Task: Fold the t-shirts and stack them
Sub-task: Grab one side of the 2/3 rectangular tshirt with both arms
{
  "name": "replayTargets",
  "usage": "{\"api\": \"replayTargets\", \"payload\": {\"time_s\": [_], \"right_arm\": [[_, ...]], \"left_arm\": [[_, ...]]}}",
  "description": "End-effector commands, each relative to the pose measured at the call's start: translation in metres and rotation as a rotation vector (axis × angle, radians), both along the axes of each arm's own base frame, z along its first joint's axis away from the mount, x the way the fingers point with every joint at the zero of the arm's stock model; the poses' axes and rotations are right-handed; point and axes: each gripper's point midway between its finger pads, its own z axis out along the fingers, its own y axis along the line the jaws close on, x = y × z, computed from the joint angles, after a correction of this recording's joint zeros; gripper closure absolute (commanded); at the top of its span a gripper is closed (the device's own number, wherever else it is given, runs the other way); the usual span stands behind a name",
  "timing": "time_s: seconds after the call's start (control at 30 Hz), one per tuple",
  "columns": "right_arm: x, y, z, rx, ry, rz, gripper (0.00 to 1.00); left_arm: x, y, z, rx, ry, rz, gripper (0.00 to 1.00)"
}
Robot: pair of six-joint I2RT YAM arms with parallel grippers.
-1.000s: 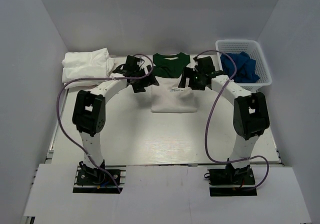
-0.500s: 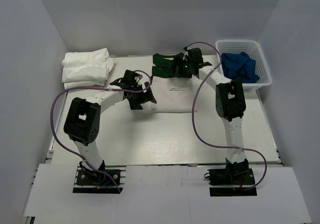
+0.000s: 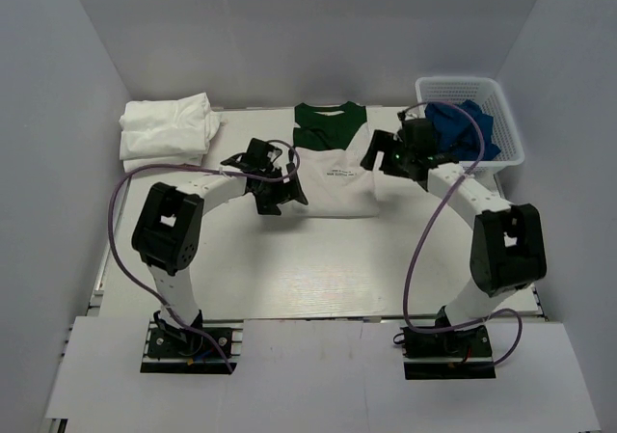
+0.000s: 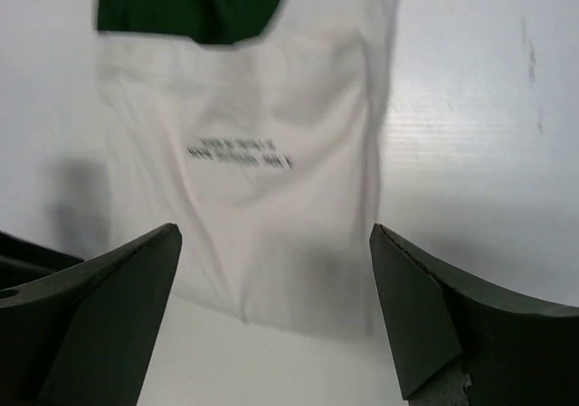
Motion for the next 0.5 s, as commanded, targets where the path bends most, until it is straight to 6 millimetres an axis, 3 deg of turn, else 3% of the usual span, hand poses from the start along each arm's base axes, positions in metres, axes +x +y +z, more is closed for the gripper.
{"api": "replayTargets", "payload": {"time_s": [0.0,0.1,0.17,0.27,0.47], "right_arm": [[-0.044,-0.024,-0.043,-0.043,0.13,-0.054,0.1],[-0.079,-0.016,-0.064,0.003,0.212,0.008,0.1],[-0.089,-0.012,-0.075,0.032,0.247,0.032,0.1],[-0.096,-0.009,-0.09,0.035,0.296,0.053,0.1],[-0.105,-0.006,-0.108,0.049,0.366,0.067,0.1]], "left_arm": [[0.009,-0.017,0.005,-0.029,-0.038,-0.054,0.0],[0.011,-0.017,-0.008,-0.022,-0.022,-0.054,0.09],[0.006,-0.022,-0.011,-0.05,-0.006,-0.074,0.15],[0.001,-0.021,-0.025,-0.049,0.018,-0.079,0.29],[-0.002,-0.022,-0.031,-0.056,0.037,-0.076,0.64]]}}
